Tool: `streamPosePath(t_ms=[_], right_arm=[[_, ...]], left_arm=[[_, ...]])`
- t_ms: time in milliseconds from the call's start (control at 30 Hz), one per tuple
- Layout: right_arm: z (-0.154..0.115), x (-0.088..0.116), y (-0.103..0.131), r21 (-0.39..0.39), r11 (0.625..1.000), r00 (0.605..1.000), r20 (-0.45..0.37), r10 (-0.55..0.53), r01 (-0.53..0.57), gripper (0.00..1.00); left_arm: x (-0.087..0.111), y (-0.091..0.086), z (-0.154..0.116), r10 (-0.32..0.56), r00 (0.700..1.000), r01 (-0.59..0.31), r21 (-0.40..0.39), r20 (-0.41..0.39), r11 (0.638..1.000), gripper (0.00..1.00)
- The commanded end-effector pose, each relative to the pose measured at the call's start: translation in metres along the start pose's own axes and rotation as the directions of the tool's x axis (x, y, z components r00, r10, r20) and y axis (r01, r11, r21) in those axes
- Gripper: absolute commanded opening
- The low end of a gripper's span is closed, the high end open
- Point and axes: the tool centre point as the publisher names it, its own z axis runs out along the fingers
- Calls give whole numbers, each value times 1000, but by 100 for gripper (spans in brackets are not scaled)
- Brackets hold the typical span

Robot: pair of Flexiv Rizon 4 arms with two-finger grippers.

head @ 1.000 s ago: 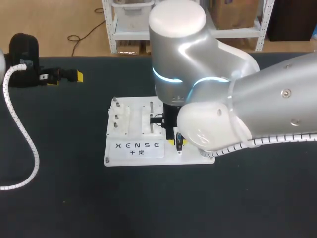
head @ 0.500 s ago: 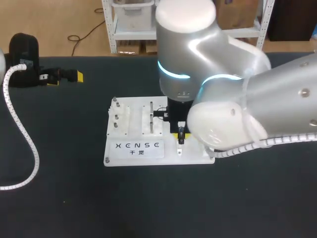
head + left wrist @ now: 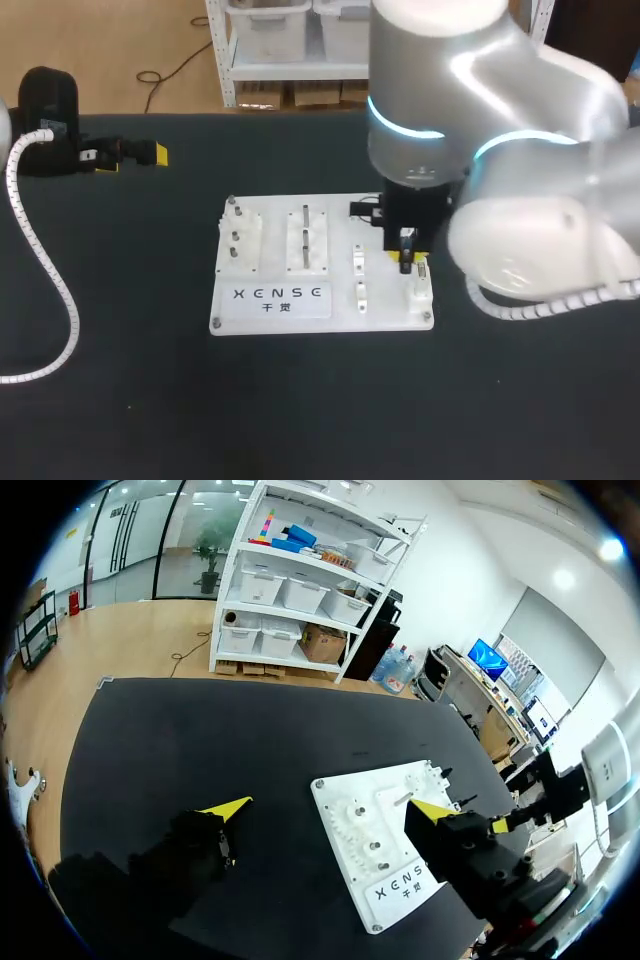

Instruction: Insert the USB connector, Ethernet cable, and multi-pin plug into their matching sockets one by one.

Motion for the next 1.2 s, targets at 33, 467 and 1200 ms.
streamPosePath(t_ms=[33,467,1200], right_arm=[[3,6,-12,3,1000,999,44,10,-10,0],[14,2,-19,22,1000,998,56,17,-18,0],[18,-4,-21,29,1000,998,59,-7,5,0]], left_arm=[[-1,-1,0,-1,1000,1,-7,-6,1000,100],[-1,-1,0,-1,1000,1,-7,-6,1000,100],[-1,-1,0,-1,1000,1,-7,-6,1000,100]])
